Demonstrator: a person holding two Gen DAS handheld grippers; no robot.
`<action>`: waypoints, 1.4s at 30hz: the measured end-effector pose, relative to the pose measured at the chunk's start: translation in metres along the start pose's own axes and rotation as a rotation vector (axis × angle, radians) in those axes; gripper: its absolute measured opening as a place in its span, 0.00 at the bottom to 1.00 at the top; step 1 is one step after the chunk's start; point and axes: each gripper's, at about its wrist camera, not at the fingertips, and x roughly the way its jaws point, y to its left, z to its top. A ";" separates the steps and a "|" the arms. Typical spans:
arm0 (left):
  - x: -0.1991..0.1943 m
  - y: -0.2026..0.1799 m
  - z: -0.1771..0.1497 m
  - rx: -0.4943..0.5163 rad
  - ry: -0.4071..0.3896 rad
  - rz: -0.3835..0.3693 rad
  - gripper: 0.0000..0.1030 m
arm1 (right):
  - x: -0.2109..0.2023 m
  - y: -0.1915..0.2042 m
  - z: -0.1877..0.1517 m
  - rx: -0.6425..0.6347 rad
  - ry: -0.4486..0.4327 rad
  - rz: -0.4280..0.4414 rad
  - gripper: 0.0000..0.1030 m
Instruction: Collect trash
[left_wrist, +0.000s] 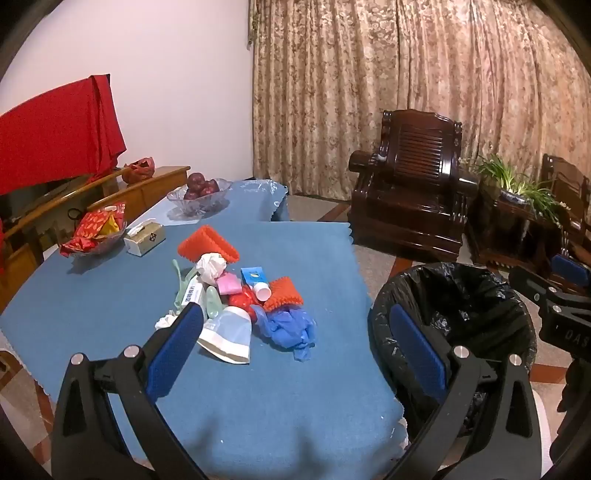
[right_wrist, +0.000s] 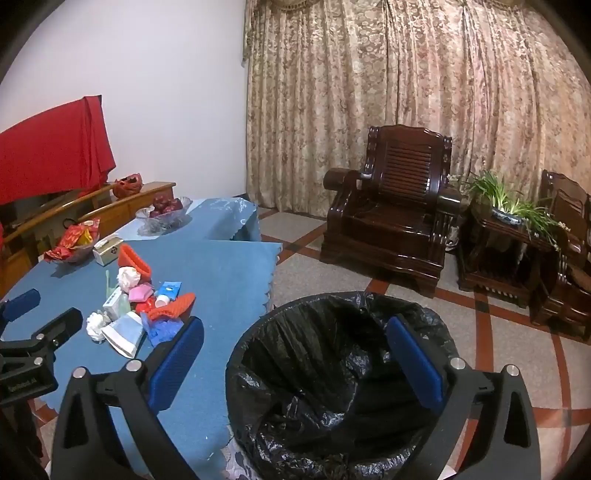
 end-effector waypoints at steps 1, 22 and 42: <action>0.000 0.000 0.000 0.003 -0.002 0.002 0.95 | 0.000 0.000 0.000 -0.002 0.003 -0.002 0.94; 0.000 0.001 0.000 -0.005 -0.002 -0.003 0.95 | 0.000 0.002 -0.001 -0.005 0.002 -0.005 0.94; 0.000 0.001 0.000 -0.007 -0.002 -0.003 0.95 | 0.000 0.001 0.000 -0.005 0.003 -0.005 0.94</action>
